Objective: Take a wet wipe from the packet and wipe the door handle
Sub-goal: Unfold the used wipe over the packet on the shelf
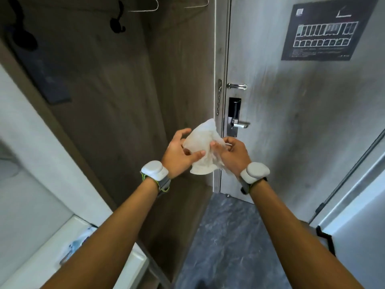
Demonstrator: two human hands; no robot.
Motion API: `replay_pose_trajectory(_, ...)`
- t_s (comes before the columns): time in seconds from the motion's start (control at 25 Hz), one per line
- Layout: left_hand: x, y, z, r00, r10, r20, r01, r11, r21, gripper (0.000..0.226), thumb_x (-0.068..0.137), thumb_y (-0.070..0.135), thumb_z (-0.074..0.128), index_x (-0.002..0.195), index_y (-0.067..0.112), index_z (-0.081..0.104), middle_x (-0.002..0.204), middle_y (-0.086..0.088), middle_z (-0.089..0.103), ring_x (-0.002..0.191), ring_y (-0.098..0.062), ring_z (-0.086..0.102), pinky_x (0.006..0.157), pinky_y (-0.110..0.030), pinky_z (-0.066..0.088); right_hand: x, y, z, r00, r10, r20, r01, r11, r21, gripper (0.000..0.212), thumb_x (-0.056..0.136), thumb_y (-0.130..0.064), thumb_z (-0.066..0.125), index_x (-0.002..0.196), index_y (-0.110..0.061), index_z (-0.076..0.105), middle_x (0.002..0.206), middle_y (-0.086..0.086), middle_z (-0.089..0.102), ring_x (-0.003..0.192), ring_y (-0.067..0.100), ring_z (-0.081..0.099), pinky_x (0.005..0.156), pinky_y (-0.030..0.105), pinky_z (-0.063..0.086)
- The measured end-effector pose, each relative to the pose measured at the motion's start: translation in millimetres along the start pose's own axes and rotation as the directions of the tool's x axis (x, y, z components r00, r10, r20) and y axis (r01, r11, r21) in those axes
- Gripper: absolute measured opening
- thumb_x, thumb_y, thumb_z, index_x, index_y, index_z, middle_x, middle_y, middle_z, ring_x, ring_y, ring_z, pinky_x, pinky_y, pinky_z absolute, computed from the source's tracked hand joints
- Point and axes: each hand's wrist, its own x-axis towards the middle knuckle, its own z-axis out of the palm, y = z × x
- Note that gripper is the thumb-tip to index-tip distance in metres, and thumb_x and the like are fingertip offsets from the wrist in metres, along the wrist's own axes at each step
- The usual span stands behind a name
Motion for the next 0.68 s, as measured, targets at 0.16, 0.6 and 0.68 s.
replay_pose_trajectory(0.16,-66,-10,-20,0.997,-0.030,-0.072,0.030,1.000,0.001,0.073,0.080,0.025,0.078,0.139,0.031,0.035,0.115,0.025,0.052,0.095,0.017,0.060,0.067,-0.011,0.053,-41,9,27,0.996,0.061,0.064,-0.060,0.998,-0.011,0.033,0.090,-0.044,0.066,0.085,-0.012,0.068,0.084,0.001,0.073,0.073,0.013,0.070,0.069,0.031,0.057)
replay_pose_trajectory(0.6,-194,-49,-86,0.963,-0.162,-0.215,0.166,0.986,0.003,0.045,0.084,0.023,0.075,0.124,0.035,0.059,0.129,0.000,0.050,0.111,-0.022,0.063,0.087,-0.038,0.060,-128,34,136,0.961,0.188,0.205,-0.197,0.980,0.025,0.029,0.086,-0.039,0.072,0.088,-0.010,0.067,0.071,-0.005,0.071,0.067,0.015,0.067,0.063,0.025,0.057)
replay_pose_trajectory(0.68,-210,-58,-99,0.948,-0.198,-0.249,0.204,0.979,-0.001,0.025,0.081,0.021,0.078,0.105,0.026,0.071,0.117,-0.003,0.061,0.094,-0.018,0.069,0.084,-0.036,0.060,-138,38,152,0.960,0.182,0.214,-0.188,0.982,0.009,0.026,0.084,-0.040,0.074,0.090,-0.015,0.066,0.073,-0.008,0.072,0.067,0.008,0.068,0.067,0.026,0.056)
